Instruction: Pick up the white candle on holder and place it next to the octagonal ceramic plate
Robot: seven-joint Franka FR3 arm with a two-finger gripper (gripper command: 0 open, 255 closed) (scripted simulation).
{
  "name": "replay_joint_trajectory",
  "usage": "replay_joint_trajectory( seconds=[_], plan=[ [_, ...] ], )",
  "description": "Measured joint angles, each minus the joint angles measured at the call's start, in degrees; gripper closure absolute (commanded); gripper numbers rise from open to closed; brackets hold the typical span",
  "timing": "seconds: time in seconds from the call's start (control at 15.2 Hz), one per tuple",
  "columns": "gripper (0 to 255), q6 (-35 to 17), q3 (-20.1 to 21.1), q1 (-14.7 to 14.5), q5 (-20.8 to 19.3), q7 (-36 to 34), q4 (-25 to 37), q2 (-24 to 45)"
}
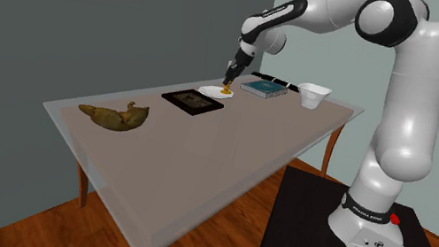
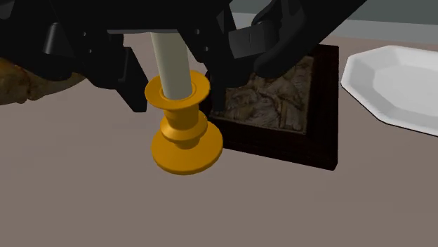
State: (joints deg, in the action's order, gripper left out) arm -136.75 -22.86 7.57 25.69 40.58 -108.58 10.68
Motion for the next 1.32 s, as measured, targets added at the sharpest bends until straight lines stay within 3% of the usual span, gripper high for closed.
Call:
replay_joint_trajectory(
  seconds=[0.4, 0.86, 1.19, 1.32],
  plan=[
    [255, 5.1, 0.2, 7.0, 6.6, 7.2, 14.4, 12.6],
    [255, 11.9, 1.5, 15.5, 10.4, 10.4, 33.1, 26.5],
    [255, 20.4, 3.1, 24.2, 11.6, 9.0, 57.7, 42.4],
    [255, 20.9, 3.4, 25.3, 11.7, 9.0, 60.6, 44.8]
  ],
)
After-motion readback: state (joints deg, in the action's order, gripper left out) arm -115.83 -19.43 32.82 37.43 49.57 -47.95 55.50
